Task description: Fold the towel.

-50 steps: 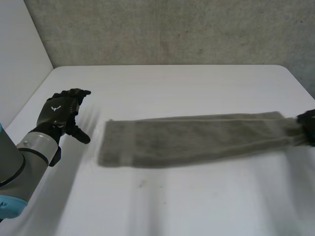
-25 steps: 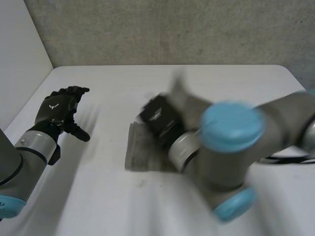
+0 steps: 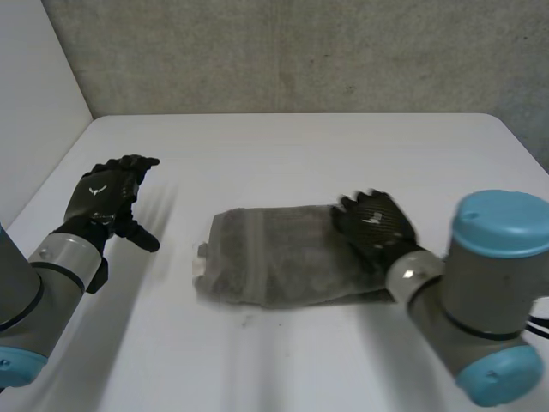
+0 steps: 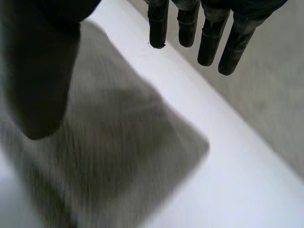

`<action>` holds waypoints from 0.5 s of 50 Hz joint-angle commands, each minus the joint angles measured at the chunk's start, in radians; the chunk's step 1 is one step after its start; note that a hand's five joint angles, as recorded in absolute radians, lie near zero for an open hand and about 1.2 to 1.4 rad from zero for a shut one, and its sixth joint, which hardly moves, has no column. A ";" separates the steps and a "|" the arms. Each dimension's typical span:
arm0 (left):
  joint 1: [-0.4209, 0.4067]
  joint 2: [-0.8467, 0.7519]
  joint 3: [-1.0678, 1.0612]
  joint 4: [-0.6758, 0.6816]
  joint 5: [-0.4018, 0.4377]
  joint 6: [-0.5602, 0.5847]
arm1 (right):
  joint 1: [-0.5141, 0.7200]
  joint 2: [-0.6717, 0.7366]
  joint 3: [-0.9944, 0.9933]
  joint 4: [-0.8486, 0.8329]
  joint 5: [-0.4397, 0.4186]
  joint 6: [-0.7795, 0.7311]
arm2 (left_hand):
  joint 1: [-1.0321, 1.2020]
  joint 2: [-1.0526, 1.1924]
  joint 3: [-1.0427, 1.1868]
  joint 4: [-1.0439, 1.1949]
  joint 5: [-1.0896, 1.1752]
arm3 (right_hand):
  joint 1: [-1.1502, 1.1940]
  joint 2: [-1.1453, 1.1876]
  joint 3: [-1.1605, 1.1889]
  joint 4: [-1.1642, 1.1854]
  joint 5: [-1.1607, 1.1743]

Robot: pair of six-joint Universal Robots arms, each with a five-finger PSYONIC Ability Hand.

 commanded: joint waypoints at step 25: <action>-0.057 0.042 0.010 -0.011 -0.005 -0.005 | 0.190 0.123 -0.275 0.017 -0.040 -0.035 | 0.000 0.009 0.009 0.008 -0.031 | 1.162 1.150 1.157 1.137 1.161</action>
